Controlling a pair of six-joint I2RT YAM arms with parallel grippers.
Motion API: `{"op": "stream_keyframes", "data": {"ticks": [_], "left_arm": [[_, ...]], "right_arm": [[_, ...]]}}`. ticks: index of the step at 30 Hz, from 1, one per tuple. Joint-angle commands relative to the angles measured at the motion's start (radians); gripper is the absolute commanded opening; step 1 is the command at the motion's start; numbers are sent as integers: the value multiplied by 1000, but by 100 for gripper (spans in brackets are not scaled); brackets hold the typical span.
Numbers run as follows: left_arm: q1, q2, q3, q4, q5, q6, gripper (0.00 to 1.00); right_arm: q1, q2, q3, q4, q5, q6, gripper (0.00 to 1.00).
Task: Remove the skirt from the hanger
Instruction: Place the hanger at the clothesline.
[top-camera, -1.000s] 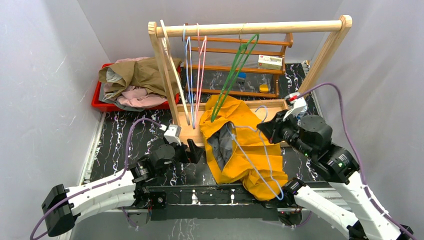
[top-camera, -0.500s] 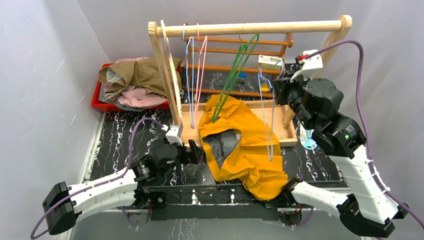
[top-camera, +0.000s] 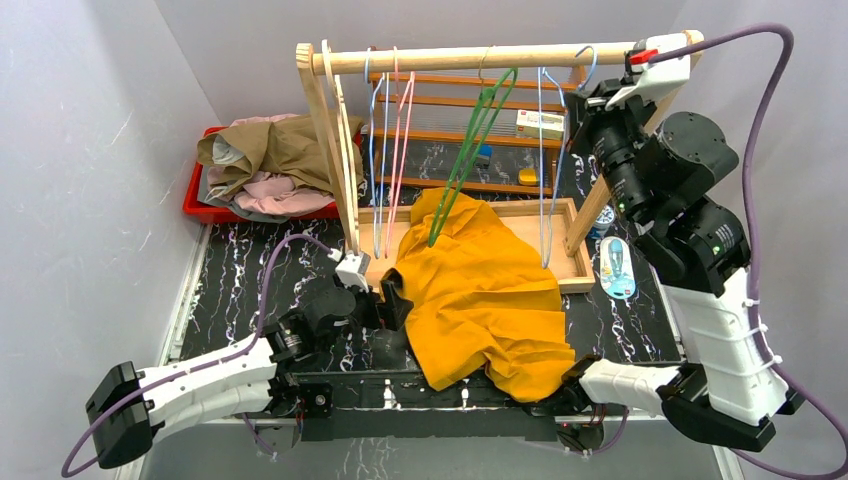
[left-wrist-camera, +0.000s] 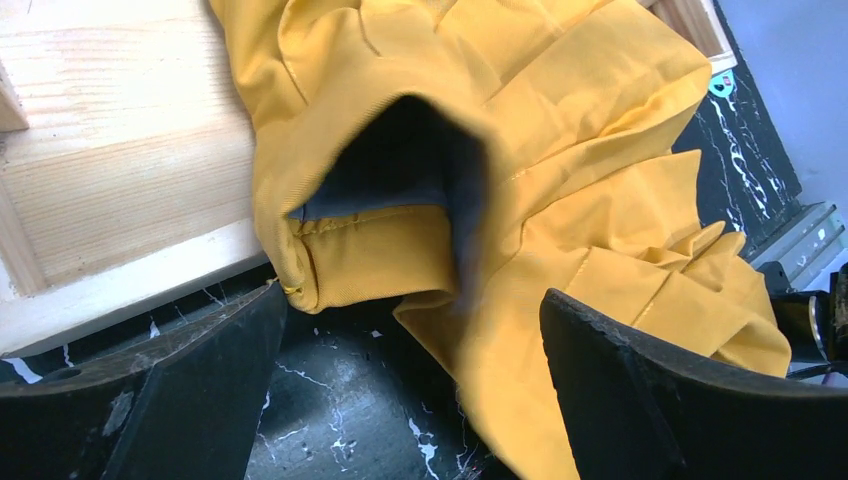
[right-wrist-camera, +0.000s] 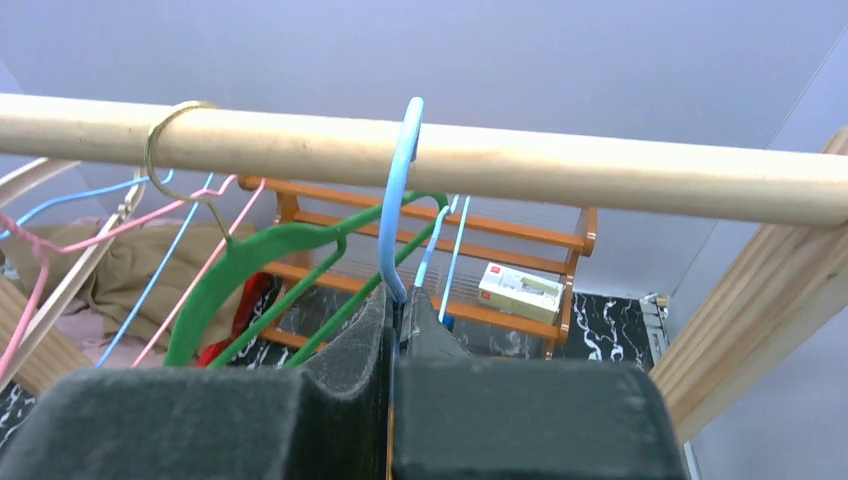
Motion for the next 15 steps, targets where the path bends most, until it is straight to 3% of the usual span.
{"op": "stream_keyframes", "data": {"ticks": [1,6,11,15], "left_arm": [[4,-19,29,18,28,27,98],[4,-19,38,-15,35,12,98],[4,-63,71,-156,-1,-30,98],[4,-85,107,-264,-7,-14,98]], "right_arm": [[-2,48,45,145,43,-58,0],[-2,128,82,224,101,-127,0],[-2,195,114,183,133,-112,0],[-3,168,8,209,179,-88,0]]}}
